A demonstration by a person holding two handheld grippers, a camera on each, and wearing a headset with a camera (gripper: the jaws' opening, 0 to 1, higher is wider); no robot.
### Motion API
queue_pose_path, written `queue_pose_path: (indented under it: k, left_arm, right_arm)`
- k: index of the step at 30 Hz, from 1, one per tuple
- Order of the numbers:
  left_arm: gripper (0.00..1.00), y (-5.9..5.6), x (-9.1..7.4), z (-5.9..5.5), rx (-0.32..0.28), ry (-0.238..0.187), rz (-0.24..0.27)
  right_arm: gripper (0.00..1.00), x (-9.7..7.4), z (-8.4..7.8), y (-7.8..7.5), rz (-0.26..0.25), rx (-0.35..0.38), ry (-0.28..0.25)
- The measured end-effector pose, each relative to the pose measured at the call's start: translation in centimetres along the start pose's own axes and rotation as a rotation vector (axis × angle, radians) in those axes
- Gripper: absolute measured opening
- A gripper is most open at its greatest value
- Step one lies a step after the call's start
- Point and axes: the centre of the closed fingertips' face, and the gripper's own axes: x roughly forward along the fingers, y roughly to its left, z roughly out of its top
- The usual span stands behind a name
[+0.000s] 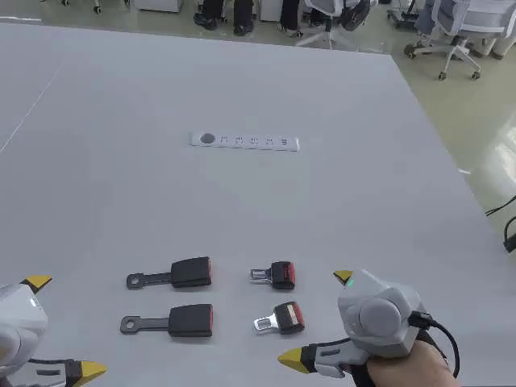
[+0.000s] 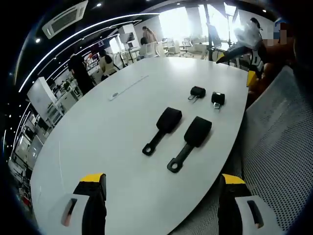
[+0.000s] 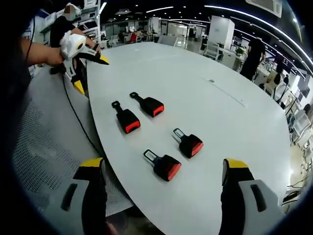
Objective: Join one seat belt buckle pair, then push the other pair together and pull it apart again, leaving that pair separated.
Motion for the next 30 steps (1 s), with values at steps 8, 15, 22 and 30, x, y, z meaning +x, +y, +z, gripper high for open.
queue_pose_path:
  k: [8,15,22,30]
  left_arm:
    - [0.97,-0.15,0.04,0.08,0.005,-0.001,-0.008]
    - [0.97,-0.35,0.12,0.11,0.008,-0.001,-0.019]
    - [0.96,-0.45,0.16,0.14,0.014,-0.002,-0.022]
    - [0.96,-0.48,0.20,0.07,0.015,-0.001,-0.023]
  right_arm:
    - [0.97,-0.11,-0.11,-0.18,-0.007,0.005,0.001]
    - [0.96,-0.30,-0.20,-0.16,-0.010,0.008,0.003]
    - [0.96,-0.29,-0.13,-0.12,-0.012,0.007,0.004]
    - [0.95,-0.20,-0.15,0.02,-0.011,0.007,0.006]
